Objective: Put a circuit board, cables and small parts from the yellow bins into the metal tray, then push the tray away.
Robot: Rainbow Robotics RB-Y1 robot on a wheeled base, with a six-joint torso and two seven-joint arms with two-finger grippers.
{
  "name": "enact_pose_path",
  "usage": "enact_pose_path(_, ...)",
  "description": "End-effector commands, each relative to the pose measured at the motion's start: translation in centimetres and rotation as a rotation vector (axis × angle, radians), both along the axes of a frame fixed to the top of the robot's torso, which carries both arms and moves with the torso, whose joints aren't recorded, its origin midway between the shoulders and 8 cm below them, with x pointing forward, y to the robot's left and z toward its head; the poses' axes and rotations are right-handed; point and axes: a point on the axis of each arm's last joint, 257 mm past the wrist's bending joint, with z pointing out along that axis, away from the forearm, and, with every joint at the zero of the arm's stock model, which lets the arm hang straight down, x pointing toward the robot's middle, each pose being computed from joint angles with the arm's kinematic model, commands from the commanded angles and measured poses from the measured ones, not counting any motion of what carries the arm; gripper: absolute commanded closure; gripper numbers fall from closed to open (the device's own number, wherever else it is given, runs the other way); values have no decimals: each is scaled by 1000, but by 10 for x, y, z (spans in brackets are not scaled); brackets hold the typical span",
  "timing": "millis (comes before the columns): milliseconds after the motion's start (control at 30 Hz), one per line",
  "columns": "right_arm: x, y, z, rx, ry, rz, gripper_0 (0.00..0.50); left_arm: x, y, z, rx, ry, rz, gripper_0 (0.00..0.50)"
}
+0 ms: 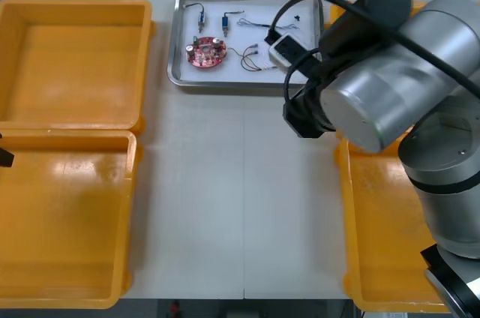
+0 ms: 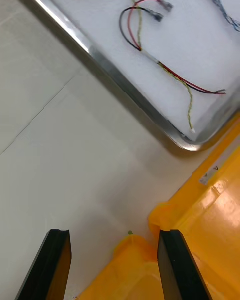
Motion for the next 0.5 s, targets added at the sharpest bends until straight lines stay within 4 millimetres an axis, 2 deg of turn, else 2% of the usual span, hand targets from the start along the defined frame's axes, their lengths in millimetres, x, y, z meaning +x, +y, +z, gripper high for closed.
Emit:
enact_pose_path(33,-8,-27,7,160,-8,-138,0,-3,18,15,80,-19,-31,0)
enact_pose_path(200,-18,-75,-1,274,16,-305,0,-3,18,15,80,-19,-31,0)
enact_pose_path(500,-37,-144,-5,452,50,-518,0,-3,18,15,80,-19,-31,0)
